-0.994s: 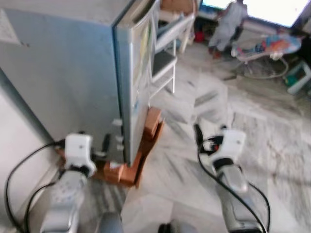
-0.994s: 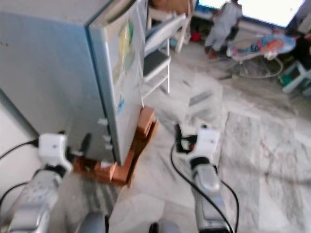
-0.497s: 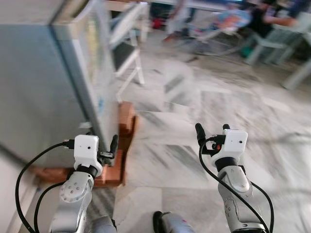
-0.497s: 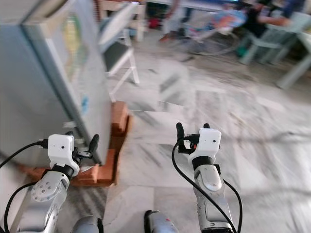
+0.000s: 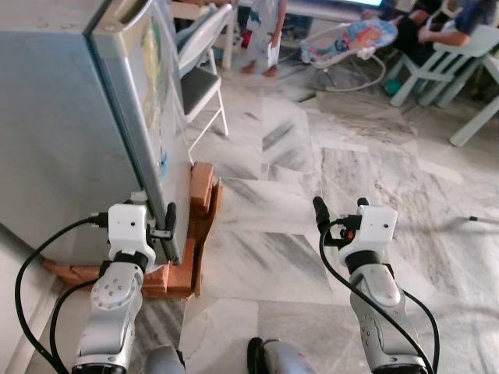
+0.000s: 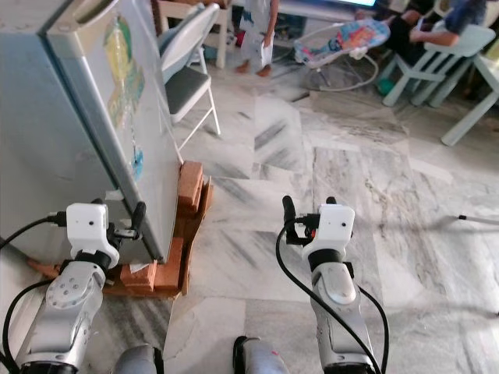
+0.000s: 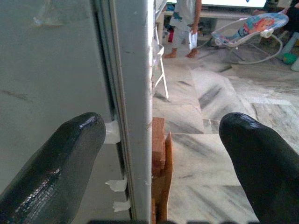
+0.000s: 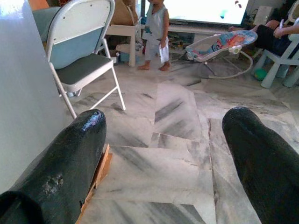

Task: Restocking fridge

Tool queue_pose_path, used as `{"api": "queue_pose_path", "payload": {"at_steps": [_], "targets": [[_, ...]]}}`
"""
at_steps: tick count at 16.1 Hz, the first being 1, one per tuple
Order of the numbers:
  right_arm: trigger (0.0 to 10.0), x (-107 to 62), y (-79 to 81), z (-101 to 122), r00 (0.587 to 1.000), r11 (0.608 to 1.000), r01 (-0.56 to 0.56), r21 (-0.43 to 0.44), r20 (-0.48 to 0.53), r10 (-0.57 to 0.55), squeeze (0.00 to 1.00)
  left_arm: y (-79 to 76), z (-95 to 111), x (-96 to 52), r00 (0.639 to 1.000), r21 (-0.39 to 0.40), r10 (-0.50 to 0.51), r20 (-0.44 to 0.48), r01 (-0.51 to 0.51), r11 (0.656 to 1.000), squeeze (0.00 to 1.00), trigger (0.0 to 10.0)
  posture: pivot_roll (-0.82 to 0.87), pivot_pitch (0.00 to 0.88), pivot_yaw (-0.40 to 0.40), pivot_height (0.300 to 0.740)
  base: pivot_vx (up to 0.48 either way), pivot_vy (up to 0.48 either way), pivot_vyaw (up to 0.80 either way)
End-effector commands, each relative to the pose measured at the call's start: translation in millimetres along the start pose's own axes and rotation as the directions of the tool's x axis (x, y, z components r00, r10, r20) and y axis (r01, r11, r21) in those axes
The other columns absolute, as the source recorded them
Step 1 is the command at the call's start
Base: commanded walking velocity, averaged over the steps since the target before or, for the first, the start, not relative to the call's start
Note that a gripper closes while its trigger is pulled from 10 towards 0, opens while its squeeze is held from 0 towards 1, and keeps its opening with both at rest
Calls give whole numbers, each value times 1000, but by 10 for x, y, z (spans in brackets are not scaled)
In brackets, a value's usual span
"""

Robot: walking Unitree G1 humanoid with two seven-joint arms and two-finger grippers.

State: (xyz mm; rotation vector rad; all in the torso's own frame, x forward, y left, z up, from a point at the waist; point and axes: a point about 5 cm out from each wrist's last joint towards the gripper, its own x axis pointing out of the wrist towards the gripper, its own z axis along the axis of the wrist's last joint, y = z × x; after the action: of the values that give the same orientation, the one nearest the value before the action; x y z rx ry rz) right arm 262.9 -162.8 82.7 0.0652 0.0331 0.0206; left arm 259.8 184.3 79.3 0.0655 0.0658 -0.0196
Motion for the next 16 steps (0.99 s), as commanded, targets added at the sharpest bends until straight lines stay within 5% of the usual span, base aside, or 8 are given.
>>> {"api": "queue_pose_path", "payload": {"at_steps": [1, 4, 10, 16], "targets": [[10000, -18, -40, -9, 1000, 1000, 10, -8, -10, -10, 0, -11, -3, 9, 1000, -6, -3, 0, 3, 1000, 0, 10000, 93, 106, -92, 740, 0, 0, 0], [10000, -38, -41, -20, 1000, 1000, 18, 6, -19, -18, 0, 52, -22, -7, 1000, -1, 3, 8, -3, 1000, 0, 10000, 94, 111, -92, 740, 0, 0, 0], [10000, -127, -22, -106, 995, 999, -42, 23, -91, 44, 0, 188, 192, 484, 998, 69, -15, 61, 11, 998, 0, 10000, 68, 133, -102, 740, 0, 0, 0], [10000, -354, -240, -282, 973, 999, -51, -3, -224, 49, 0, 125, 336, 695, 992, 23, -58, 110, 56, 998, 0, 10000, 50, 139, -93, 740, 0, 0, 0]]}}
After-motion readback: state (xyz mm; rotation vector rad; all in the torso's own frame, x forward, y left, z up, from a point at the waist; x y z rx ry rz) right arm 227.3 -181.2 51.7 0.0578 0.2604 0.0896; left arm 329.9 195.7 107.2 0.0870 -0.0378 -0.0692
